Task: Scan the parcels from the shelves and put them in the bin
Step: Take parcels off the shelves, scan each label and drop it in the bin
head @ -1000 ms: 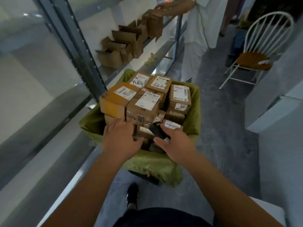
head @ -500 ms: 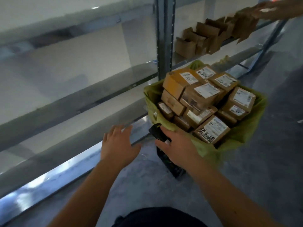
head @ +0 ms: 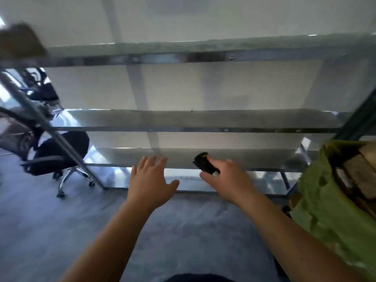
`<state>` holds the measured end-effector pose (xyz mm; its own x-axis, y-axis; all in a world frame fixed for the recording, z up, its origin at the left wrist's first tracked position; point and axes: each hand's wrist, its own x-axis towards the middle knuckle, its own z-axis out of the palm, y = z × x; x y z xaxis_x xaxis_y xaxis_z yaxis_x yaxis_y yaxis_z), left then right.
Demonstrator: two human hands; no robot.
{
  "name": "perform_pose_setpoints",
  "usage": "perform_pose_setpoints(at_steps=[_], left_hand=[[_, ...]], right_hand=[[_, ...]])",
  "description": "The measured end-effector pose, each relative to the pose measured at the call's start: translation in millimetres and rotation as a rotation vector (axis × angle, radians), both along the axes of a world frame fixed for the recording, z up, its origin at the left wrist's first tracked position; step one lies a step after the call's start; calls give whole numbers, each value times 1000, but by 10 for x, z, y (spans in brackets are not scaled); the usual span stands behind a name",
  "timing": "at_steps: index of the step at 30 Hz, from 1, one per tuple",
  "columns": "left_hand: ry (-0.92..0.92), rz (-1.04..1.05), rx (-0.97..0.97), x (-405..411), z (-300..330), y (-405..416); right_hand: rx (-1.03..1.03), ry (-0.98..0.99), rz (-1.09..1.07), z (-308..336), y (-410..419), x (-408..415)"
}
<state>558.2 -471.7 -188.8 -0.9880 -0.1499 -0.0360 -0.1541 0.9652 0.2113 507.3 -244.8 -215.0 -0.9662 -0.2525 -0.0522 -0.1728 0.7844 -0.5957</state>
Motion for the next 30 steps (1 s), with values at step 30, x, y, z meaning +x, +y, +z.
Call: perform_pose_setpoints(at_steps=[30], left_hand=[[288, 357, -105, -475, 1235, -4375]], right_hand=[[-48, 354, 488, 1456, -4789, -1230]])
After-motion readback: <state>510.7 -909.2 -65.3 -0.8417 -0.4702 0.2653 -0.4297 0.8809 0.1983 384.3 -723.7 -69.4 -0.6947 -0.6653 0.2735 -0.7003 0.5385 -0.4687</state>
